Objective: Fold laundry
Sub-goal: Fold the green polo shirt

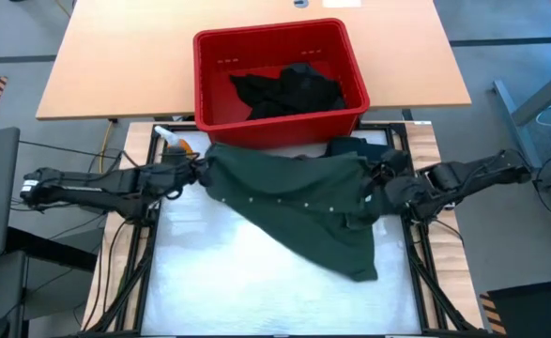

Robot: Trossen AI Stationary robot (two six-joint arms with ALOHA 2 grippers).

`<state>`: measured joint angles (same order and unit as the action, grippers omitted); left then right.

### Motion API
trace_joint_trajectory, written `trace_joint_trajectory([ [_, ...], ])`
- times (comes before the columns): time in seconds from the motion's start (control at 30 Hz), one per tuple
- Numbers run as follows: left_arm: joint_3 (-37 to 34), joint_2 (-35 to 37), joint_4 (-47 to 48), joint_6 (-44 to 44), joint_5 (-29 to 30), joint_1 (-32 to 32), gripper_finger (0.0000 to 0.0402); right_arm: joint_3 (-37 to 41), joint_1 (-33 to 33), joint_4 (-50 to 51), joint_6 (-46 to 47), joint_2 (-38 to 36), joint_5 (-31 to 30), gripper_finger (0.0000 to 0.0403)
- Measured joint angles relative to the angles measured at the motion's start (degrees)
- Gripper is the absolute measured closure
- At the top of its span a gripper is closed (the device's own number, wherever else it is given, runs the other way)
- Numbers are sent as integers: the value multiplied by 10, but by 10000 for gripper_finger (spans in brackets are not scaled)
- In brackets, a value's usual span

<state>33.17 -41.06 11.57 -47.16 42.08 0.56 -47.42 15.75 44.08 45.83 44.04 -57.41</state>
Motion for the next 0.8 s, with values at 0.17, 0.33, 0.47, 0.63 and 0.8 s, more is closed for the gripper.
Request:
trace_joint_trajectory([
  [0.17, 0, -36, 3, 1, -50, 33, 401, 0, -10, 227, 293, -3, 78, 383],
  [0.33, 0, -76, 10, 1, -128, 55, 401, 3, 12, 340, 380, 21, 193, 383],
  [0.47, 0, -93, 9, 8, -241, 59, 401, 6, 42, 274, 339, 23, 260, 383],
  [0.63, 0, -93, 7, 21, -394, 59, 401, 7, 76, 206, 337, 24, 394, 383],
  [0.8, -1, -69, -164, 0, -609, 59, 401, 7, 130, -8, 234, -1, 406, 383],
])
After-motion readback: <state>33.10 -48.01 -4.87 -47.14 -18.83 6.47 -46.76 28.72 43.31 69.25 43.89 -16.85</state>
